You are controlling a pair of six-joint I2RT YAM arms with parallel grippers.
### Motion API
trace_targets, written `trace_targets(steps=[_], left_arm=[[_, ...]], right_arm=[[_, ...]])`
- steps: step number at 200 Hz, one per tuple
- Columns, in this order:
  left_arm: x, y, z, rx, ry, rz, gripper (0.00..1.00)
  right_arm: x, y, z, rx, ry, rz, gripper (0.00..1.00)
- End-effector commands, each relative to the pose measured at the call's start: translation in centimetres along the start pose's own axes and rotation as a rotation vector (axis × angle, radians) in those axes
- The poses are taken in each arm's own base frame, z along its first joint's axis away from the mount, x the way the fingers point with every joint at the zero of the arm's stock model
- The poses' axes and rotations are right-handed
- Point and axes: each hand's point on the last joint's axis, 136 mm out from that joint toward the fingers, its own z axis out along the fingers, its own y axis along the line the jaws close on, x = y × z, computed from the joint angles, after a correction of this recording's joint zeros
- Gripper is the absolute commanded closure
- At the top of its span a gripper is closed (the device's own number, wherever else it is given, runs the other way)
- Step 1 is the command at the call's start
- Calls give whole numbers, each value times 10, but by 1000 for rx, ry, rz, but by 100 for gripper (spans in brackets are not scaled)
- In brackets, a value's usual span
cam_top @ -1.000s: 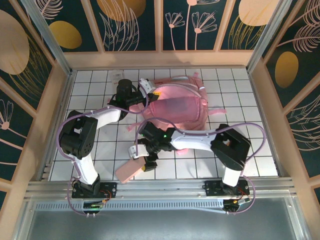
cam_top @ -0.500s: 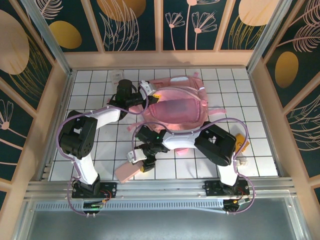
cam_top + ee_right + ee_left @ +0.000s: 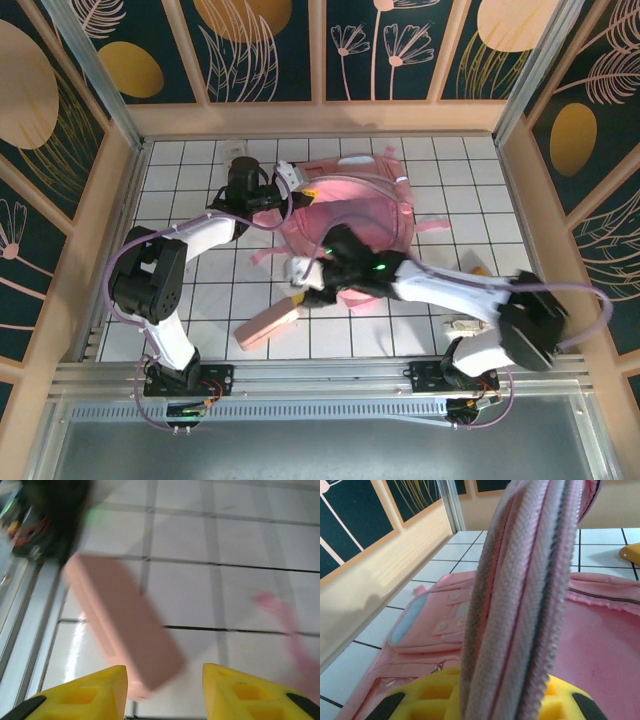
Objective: Pack books, pencil case, and school supplies into a backpack
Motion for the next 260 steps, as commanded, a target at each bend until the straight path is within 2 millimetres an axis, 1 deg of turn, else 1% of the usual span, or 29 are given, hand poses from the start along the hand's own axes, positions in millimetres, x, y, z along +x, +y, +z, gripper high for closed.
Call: trace_targets(steps=[1, 8, 11, 17, 26, 39, 44, 48, 53, 60, 76, 89, 95, 97, 99, 111, 127, 152, 165, 176, 191, 197, 202, 205, 209, 214, 233, 249, 260], left_arm=[[-31, -12, -12, 55, -101, 100, 100], [-31, -12, -12, 53, -101, 103, 100], [-41, -12, -17, 46, -116, 123, 100], [-44, -12, -18, 44, -120, 130, 100], [-46, -12, -18, 50, -124, 136, 100], [-45, -12, -16, 59, -120, 136, 100], [-45, -12, -15, 62, -118, 132, 100], [-44, -11, -15, 65, -115, 127, 100], [-44, -11, -14, 67, -113, 121, 100], [-45, -11, -14, 68, -114, 121, 100], [-45, -12, -14, 70, -117, 115, 100], [-44, -13, -14, 76, -117, 105, 100], [-42, -14, -14, 80, -115, 98, 100], [-42, -15, -14, 82, -115, 97, 100], [-41, -15, -15, 82, -114, 94, 100], [-38, -17, -14, 87, -106, 84, 100], [-34, -18, -16, 85, -89, 80, 100], [-30, -20, -16, 92, -73, 74, 100], [-28, -20, -17, 93, -70, 70, 100], [-26, -22, -16, 96, -67, 64, 100], [-26, -22, -17, 94, -63, 65, 100], [-24, -22, -18, 93, -59, 65, 100], [-24, -22, -18, 91, -57, 67, 100], [-24, -23, -18, 91, -55, 67, 100], [-23, -22, -18, 90, -52, 66, 100], [-23, -23, -19, 91, -49, 67, 100], [-22, -22, -20, 89, -41, 70, 100], [-21, -22, -21, 90, -36, 77, 100], [-21, -23, -22, 93, -33, 85, 100]], right_arm=[[36, -32, -53, 201, 76, 193, 58], [48, -40, -68, 248, 103, 204, 58], [53, -44, -73, 269, 112, 210, 58], [62, -51, -83, 299, 132, 222, 58], [71, -55, -92, 316, 155, 226, 58], [71, -54, -95, 293, 170, 210, 56], [66, -51, -93, 266, 161, 192, 52], [61, -47, -89, 239, 145, 174, 46], [51, -40, -82, 201, 122, 141, 41], [40, -27, -67, 150, 99, 72, 36], [29, 26, -24, -71, 85, -158, 22], [25, 44, 10, -172, 102, -189, 17], [22, 50, 24, -231, 109, -186, 9], [22, 53, 29, -251, 115, -185, 3], [23, 55, 33, -268, 122, -183, 1], [27, 69, 60, -339, 161, -214, 1], [37, 82, 83, -403, 178, -277, 1], [46, 84, 108, -451, 195, -291, 1], [58, 86, 120, -474, 235, -316, 1], [71, 90, 128, -499, 271, -343, 2], [83, 94, 135, -511, 308, -365, 8], [87, 94, 135, -516, 319, -363, 13], [87, 94, 136, -512, 321, -359, 20], [88, 94, 135, -511, 325, -357, 26], [87, 92, 136, -503, 326, -353, 34], [87, 91, 135, -492, 331, -346, 39], [82, 90, 125, -458, 302, -337, 49], [71, 83, 111, -422, 257, -264, 55], [58, 74, 97, -379, 221, -207, 58]])
